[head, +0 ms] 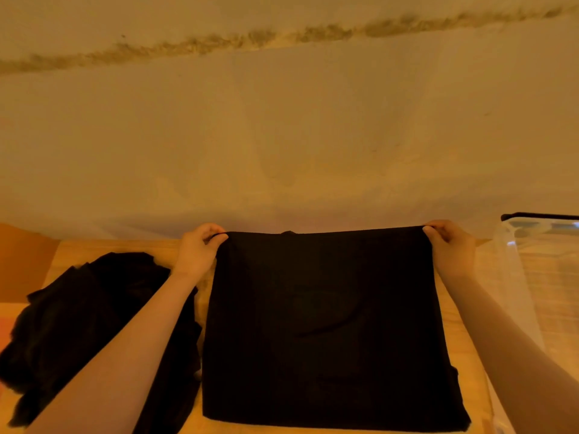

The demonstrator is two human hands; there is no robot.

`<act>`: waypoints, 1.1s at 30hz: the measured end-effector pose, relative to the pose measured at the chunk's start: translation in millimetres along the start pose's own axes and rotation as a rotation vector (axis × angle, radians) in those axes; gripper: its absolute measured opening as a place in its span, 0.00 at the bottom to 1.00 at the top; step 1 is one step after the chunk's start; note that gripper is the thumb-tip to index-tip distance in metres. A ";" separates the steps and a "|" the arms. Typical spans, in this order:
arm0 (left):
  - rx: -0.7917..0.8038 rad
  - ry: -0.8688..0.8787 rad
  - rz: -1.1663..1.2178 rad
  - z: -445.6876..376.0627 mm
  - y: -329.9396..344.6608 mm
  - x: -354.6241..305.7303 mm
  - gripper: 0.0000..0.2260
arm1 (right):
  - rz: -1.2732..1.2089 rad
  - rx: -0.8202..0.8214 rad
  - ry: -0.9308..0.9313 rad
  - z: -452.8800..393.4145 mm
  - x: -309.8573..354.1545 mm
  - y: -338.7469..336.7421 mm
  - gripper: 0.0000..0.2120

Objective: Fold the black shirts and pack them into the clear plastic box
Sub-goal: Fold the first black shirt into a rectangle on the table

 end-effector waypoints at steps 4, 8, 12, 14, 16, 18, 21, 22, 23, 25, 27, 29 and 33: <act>-0.037 0.044 0.052 -22.0 1.9 -18.8 0.01 | -0.041 -0.037 0.032 -15.0 3.1 5.8 0.08; -0.075 0.043 -0.114 -38.8 15.0 -18.2 0.11 | 0.027 -0.058 0.087 -21.2 7.9 14.8 0.12; -0.093 0.298 -0.479 6.6 39.4 -33.5 0.18 | 0.358 0.001 -0.046 6.4 26.7 24.3 0.21; 0.022 0.464 -0.588 52.9 68.0 -35.5 0.21 | 0.457 0.067 -0.285 40.6 35.8 40.6 0.22; 0.121 0.537 -0.732 91.2 88.1 -17.7 0.25 | 0.618 0.217 -0.447 78.2 18.3 62.7 0.24; 0.142 0.508 -0.840 112.4 88.7 10.5 0.26 | 0.769 0.314 -0.459 102.5 -18.8 65.9 0.27; 0.144 0.442 -0.895 131.2 74.8 45.6 0.28 | 0.841 0.352 -0.391 121.5 -59.0 43.7 0.34; 0.156 0.443 -0.913 135.9 71.5 53.1 0.28 | 0.850 0.352 -0.391 124.2 -66.3 36.2 0.36; 0.167 0.442 -0.933 138.9 68.4 58.5 0.27 | 0.849 0.357 -0.383 125.4 -71.5 29.9 0.37; 0.173 0.417 -0.958 142.3 61.2 62.3 0.29 | 0.853 0.354 -0.330 125.0 -74.2 19.8 0.40; 0.146 0.419 -0.965 150.9 58.0 56.9 0.30 | 0.878 0.313 -0.293 131.4 -68.1 14.6 0.39; 0.165 0.470 -0.959 171.8 64.7 51.2 0.29 | 0.909 0.318 -0.358 153.3 -54.7 23.1 0.35; 0.253 0.451 -0.944 217.2 71.4 74.0 0.29 | 0.926 0.399 -0.491 214.5 -67.7 39.4 0.41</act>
Point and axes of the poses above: each hand's wrist, its own z-axis away from the middle knuckle, its own y-axis out of the palm, x = y × z, the point moved 8 cm from there along -z, towards the middle knuckle
